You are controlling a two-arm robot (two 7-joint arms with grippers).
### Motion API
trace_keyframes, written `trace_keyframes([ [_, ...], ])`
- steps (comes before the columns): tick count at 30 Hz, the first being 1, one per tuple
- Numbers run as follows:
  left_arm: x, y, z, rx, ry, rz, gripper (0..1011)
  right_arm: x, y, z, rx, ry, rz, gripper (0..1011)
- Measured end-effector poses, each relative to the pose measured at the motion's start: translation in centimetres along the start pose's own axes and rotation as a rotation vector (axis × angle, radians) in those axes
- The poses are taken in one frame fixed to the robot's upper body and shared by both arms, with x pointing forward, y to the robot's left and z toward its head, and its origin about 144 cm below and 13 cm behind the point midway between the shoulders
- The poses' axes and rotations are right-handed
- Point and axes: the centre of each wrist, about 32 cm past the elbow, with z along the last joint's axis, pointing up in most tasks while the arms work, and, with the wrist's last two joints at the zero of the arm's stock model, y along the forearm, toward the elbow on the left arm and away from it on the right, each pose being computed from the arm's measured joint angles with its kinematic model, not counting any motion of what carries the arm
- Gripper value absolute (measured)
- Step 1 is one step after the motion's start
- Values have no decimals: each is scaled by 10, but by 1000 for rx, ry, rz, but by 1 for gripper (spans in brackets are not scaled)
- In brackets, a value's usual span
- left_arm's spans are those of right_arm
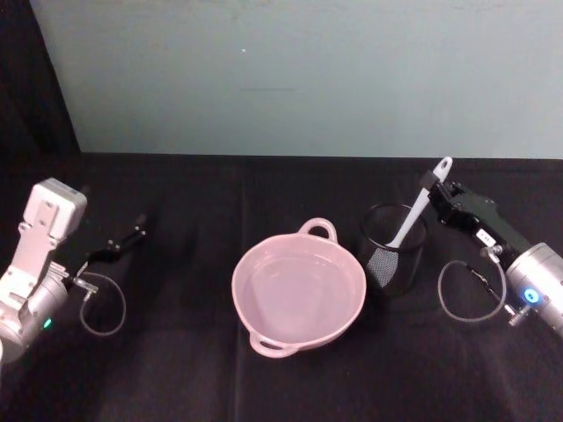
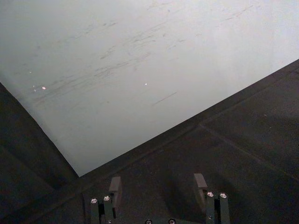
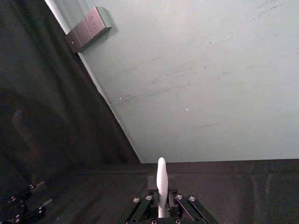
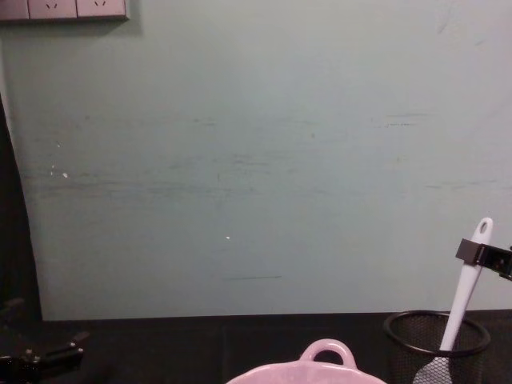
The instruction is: Use the one hand to pick up the spoon and stir the clear water in the bowl.
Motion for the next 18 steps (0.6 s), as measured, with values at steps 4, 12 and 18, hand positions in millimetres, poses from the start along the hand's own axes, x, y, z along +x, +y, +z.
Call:
trace_keyframes([
  [4, 0, 0, 0, 0, 0, 0, 1005, 0, 0, 0, 0, 0, 0, 119],
  [12, 0, 0, 0, 0, 0, 0, 1005, 0, 0, 1, -1, -1, -1, 299],
  [18, 0, 0, 0, 0, 0, 0, 1005, 0, 0, 1, -1, -2, -1, 497],
])
